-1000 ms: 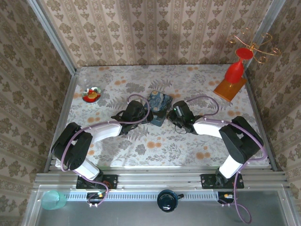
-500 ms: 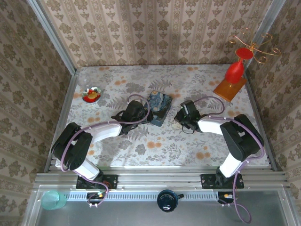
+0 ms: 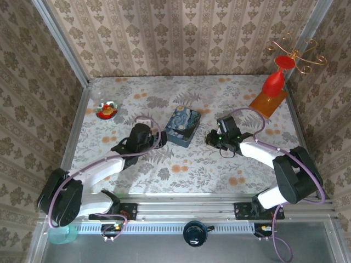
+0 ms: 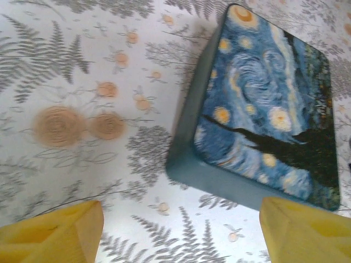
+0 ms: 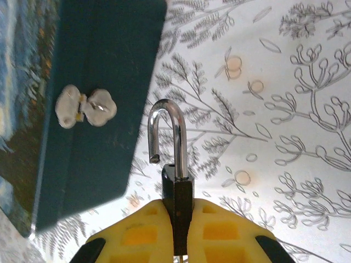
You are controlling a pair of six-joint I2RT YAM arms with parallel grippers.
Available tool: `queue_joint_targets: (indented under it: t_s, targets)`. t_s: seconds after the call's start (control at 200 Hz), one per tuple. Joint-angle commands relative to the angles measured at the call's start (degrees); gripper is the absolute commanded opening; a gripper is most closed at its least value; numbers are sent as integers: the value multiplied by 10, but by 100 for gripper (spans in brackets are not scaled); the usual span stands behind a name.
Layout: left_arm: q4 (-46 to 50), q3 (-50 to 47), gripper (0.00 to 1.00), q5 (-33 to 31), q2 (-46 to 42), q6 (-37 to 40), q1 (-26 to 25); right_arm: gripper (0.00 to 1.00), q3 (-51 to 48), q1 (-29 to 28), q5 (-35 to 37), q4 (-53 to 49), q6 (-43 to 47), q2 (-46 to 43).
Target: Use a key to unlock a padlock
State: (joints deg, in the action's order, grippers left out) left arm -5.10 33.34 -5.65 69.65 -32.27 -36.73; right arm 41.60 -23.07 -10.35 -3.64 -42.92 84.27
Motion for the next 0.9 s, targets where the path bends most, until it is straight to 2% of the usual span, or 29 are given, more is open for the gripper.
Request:
queue_joint_targets:
  t_s: [0.0, 0.125, 0.32, 0.51, 0.565, 0.615, 0.68, 0.745, 0.895]
  targets:
    - [-11, -40, 76, -20, -48, 41, 18, 1, -6, 3, -19, -50, 53, -7]
    - [-1, -70, 77, -33, -100, 63, 35, 3, -7, 10, -26, -54, 68, 13]
    - [39, -82, 78, -53, -151, 87, 66, 16, -12, 28, -27, -54, 78, 26]
    - [53, -86, 78, -78, -185, 95, 93, 45, -17, 64, -15, -65, 91, 0]
    - [52, -85, 85, -85, -194, 98, 101, 52, -16, 73, -11, -76, 102, -19]
    - [53, -83, 89, -96, -200, 104, 102, 53, -8, 78, 0, -95, 117, -39]
    - [51, -79, 94, -119, -206, 116, 125, 55, 1, 81, 25, -120, 138, -77]
    - [41, -77, 95, -153, -208, 133, 132, 56, 8, 84, 62, -139, 160, -114]
    - [1, -75, 95, -241, -200, 183, 155, 62, 9, 86, 203, -135, 209, -203]
